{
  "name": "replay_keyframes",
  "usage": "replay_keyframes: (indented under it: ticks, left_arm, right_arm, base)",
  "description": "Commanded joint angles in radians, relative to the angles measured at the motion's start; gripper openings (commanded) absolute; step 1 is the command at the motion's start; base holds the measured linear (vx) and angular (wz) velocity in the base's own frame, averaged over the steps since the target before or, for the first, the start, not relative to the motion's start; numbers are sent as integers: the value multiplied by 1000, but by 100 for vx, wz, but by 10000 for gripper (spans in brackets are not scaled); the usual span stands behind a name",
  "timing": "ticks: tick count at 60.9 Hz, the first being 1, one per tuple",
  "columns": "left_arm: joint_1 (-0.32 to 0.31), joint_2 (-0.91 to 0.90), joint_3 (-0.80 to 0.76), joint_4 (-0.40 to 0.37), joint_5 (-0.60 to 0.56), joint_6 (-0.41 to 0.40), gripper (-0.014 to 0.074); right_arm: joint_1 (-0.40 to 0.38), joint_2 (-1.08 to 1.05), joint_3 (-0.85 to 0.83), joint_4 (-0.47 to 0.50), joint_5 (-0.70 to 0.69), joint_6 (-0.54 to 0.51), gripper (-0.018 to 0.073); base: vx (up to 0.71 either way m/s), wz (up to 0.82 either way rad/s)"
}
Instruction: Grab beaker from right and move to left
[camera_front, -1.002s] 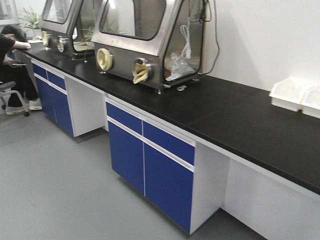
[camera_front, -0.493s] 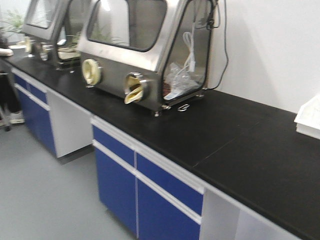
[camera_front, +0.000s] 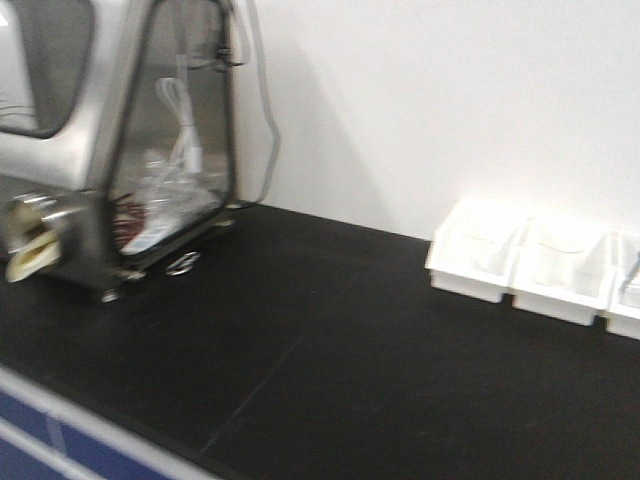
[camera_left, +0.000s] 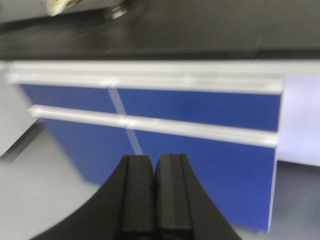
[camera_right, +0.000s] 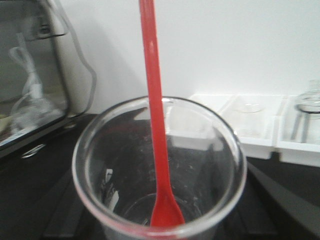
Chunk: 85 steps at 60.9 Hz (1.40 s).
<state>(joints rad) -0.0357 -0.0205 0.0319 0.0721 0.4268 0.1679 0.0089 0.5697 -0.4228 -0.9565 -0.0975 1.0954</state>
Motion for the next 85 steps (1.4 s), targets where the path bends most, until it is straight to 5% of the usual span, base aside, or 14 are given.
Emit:
replay_keyframes:
  ticks: [1, 46, 85]
  left_arm:
    - [-6, -6, 19, 0, -77, -1, -6]
    - [-6, -6, 19, 0, -77, -1, -6]
    - [-6, -6, 19, 0, -77, -1, -6]
  right_arm:
    - [-2, 0, -38, -3, -45, 0, -3]
    - [-2, 0, -38, -3, -45, 0, -3]
    - [-2, 19, -38, -4, -73, -15, -3]
  base:
    - [36, -66]
    - [21, -59]
    - [3, -10]
